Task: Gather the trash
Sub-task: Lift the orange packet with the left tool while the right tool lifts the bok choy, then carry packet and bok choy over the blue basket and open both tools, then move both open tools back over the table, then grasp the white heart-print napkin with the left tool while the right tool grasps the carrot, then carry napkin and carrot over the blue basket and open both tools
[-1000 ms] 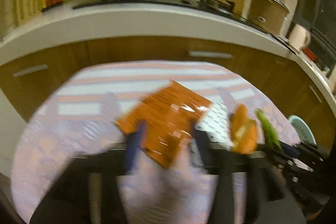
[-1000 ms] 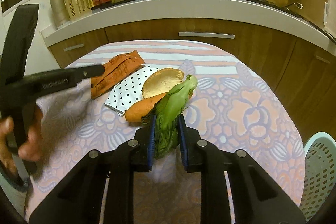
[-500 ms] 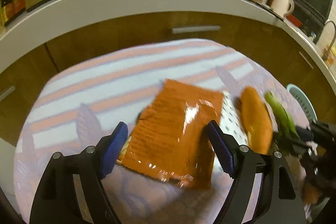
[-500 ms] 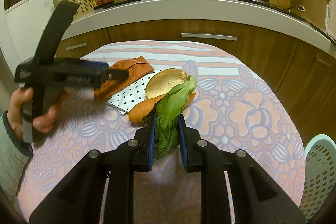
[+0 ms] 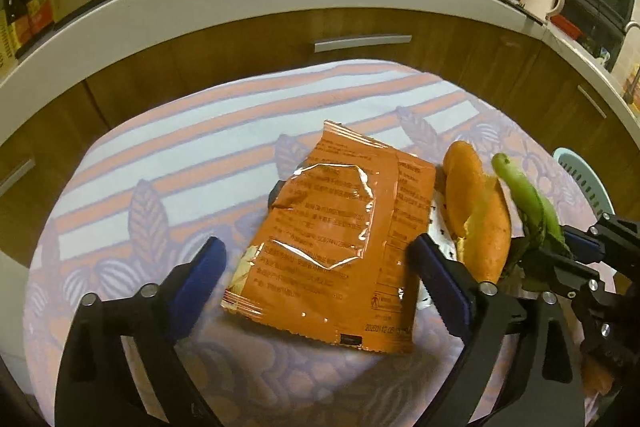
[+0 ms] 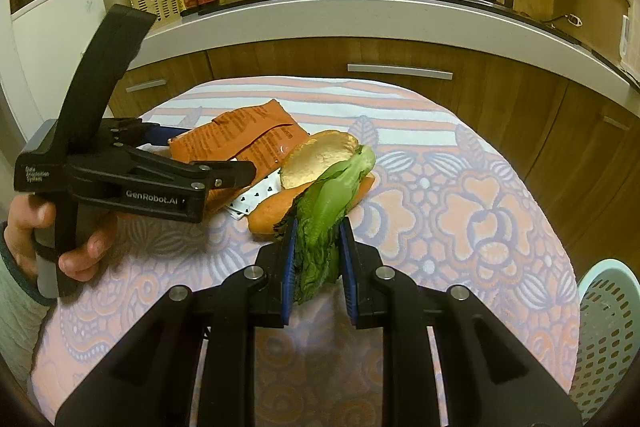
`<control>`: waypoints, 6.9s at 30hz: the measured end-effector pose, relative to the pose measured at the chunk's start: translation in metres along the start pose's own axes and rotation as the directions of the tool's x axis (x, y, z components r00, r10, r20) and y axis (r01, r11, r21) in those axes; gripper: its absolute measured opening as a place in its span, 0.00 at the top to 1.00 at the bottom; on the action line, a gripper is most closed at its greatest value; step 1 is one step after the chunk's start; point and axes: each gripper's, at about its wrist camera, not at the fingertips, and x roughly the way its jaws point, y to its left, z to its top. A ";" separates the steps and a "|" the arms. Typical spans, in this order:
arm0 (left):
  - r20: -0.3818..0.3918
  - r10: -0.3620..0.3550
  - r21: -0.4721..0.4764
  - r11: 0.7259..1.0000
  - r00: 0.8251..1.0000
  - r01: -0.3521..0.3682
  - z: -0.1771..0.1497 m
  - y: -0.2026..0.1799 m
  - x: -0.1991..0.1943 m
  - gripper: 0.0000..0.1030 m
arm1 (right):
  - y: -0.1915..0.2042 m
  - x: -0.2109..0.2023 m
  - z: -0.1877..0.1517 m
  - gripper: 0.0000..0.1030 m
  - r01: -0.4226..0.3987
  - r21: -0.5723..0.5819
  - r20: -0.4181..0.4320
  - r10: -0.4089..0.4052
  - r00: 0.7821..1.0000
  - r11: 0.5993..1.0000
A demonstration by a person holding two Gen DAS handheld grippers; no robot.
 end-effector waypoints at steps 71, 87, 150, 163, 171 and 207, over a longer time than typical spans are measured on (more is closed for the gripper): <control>0.022 -0.429 0.278 0.870 0.903 0.407 0.008 -0.358 0.003 0.93 | -0.276 -0.170 -0.155 0.82 0.286 0.517 -0.020 -0.323 0.946 0.807; 0.074 -0.389 0.245 0.900 0.918 0.362 -0.001 -0.326 -0.010 0.59 | -0.265 -0.173 -0.142 0.47 0.238 0.519 0.014 -0.287 0.958 0.821; 0.154 0.016 -0.158 0.987 0.988 0.009 -0.021 -0.035 -0.032 0.26 | -0.037 0.016 0.006 0.80 0.144 0.092 -0.083 -0.137 0.987 0.985; 0.052 0.089 -0.114 0.990 0.995 -0.083 -0.013 -0.041 -0.006 0.50 | -0.055 0.015 0.001 0.80 0.064 0.152 -0.063 -0.055 0.997 0.986; 0.093 0.031 -0.163 0.986 0.995 -0.016 -0.018 -0.033 -0.015 0.89 | -0.054 0.005 -0.001 0.81 0.056 0.150 -0.022 -0.053 0.998 0.987; 0.153 -0.281 0.180 0.951 0.947 0.253 0.012 -0.282 -0.033 0.89 | -0.207 -0.174 -0.080 0.88 0.286 0.402 0.069 -0.340 0.938 0.870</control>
